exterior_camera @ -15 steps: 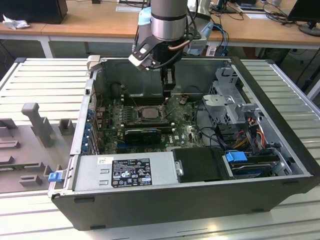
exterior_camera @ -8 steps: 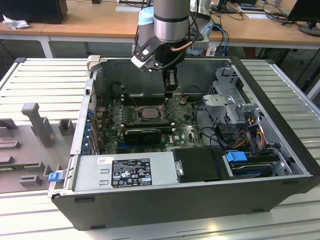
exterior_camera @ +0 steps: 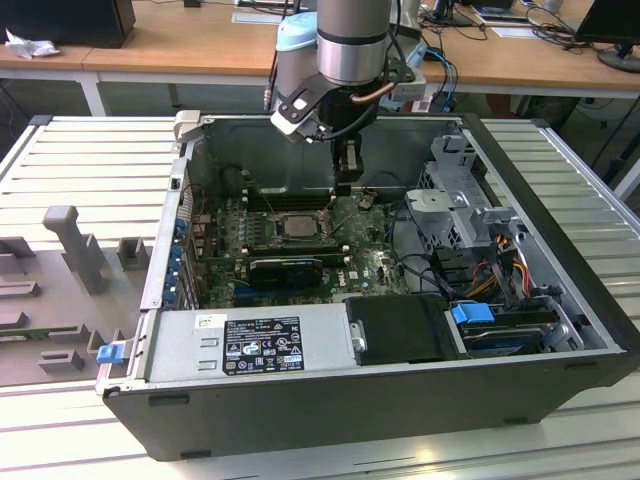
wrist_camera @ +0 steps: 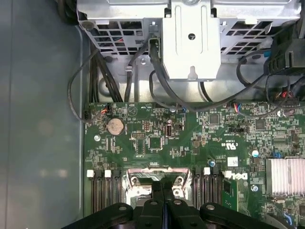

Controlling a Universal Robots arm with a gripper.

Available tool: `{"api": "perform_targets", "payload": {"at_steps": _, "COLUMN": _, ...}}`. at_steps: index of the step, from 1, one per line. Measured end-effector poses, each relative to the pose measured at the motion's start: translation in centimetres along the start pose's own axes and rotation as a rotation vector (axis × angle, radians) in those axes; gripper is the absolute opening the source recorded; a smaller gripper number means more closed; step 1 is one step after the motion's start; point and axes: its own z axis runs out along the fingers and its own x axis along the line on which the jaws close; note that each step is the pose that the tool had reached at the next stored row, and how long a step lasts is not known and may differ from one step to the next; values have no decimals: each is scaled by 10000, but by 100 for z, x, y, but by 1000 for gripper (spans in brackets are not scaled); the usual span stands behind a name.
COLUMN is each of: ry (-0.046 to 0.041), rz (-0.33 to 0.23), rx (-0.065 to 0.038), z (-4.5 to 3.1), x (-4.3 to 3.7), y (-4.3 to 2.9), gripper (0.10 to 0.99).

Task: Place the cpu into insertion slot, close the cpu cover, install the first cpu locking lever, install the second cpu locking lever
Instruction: 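Close the cpu cover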

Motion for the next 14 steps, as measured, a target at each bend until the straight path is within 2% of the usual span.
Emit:
{"api": "perform_targets", "payload": {"at_steps": 1, "ry": -8, "rz": 0, "rx": 35, "z": 1, "x": 1, "y": 19, "gripper": 106}}
{"api": "perform_targets", "payload": {"at_steps": 3, "ry": -59, "rz": -2, "rx": 223, "z": 6, "x": 1, "y": 101, "gripper": 106}}
{"api": "perform_targets", "payload": {"at_steps": 8, "ry": -61, "rz": -17, "rx": 454, "z": 43, "x": 7, "y": 331, "gripper": 106}}
{"api": "perform_targets", "payload": {"at_steps": 12, "ry": -51, "rz": -295, "rx": 498, "z": 107, "x": 8, "y": 430, "gripper": 106}}
{"api": "perform_targets", "payload": {"at_steps": 14, "ry": -45, "rz": -442, "rx": 499, "z": 148, "x": 8, "y": 437, "gripper": 106}}
